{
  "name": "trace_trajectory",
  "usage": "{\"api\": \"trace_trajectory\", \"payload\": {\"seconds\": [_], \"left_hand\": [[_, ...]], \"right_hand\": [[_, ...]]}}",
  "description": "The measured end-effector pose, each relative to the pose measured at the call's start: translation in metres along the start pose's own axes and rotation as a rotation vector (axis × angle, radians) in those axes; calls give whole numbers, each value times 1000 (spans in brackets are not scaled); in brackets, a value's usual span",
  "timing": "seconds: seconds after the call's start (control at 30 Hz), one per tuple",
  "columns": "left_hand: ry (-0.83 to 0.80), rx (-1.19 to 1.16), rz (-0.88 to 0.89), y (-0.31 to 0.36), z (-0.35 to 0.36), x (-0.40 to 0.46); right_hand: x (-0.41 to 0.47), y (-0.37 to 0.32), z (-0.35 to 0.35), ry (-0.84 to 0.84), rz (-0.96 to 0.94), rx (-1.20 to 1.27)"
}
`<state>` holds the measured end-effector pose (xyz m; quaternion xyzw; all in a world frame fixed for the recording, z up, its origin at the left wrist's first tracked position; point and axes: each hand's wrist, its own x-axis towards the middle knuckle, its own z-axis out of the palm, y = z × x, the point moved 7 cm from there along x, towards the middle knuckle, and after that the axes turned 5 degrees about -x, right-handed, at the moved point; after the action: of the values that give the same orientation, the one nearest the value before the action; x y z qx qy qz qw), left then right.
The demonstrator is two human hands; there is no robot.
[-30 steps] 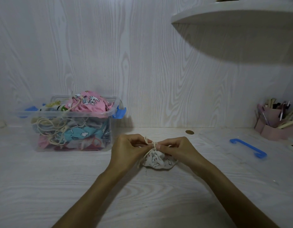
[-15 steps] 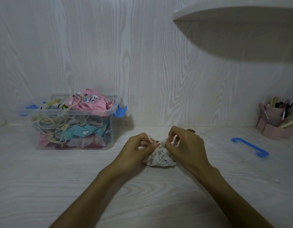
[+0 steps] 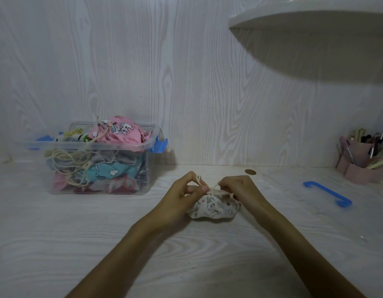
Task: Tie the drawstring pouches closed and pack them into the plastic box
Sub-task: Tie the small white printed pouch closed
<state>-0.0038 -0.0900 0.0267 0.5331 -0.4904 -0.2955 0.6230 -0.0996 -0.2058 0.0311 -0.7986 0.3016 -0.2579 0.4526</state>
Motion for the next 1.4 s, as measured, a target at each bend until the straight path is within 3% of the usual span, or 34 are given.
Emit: {"api": "trace_trajectory", "payload": {"seconds": [0.07, 0.13, 0.2, 0.27, 0.33, 0.43, 0.57, 0.67, 0.73, 0.83, 0.93, 1.03, 1.1, 1.23, 1.3, 1.4], "left_hand": [[20, -7, -11, -2, -4, -1], [57, -43, -3, -1, -9, -1], [62, -1, 29, 1, -10, 0], [60, 67, 52, 0, -11, 3], [66, 123, 62, -3, -12, 3], [72, 148, 87, -2, -11, 4], [69, 175, 85, -3, -12, 3], [56, 106, 50, -10, -12, 3], [156, 174, 114, -3, -15, 2], [408, 227, 242, 15, -26, 0], [526, 272, 223, 11, -45, 2], [485, 216, 37, -6, -46, 2], [409, -19, -34, -14, -38, 2], [328, -147, -54, -11, -32, 2], [321, -115, -68, -6, -31, 3], [297, -24, -152, -15, -34, 6]], "right_hand": [[-3, -9, -14, 131, -123, -61], [-1, -7, -28, 156, -137, -4], [3, 1, -31, 65, -75, -76], [4, 15, -30, -52, 19, -310], [4, 18, -29, -72, -9, -483], [-2, -6, -23, -66, -183, -387], [-13, -12, 15, -336, -169, -293], [-10, -11, 14, -231, -212, -383], [-8, -14, 5, -71, -260, -380], [-13, -32, -20, 299, -473, -373], [-14, -34, -28, 372, -565, -446], [-7, -19, -21, 267, -460, -541], [-1, -10, -17, 144, -351, -518], [-8, -3, -4, -190, -80, -50], [-12, -2, 5, -215, 1, 38], [-12, 1, 18, -153, 22, -32]]}}
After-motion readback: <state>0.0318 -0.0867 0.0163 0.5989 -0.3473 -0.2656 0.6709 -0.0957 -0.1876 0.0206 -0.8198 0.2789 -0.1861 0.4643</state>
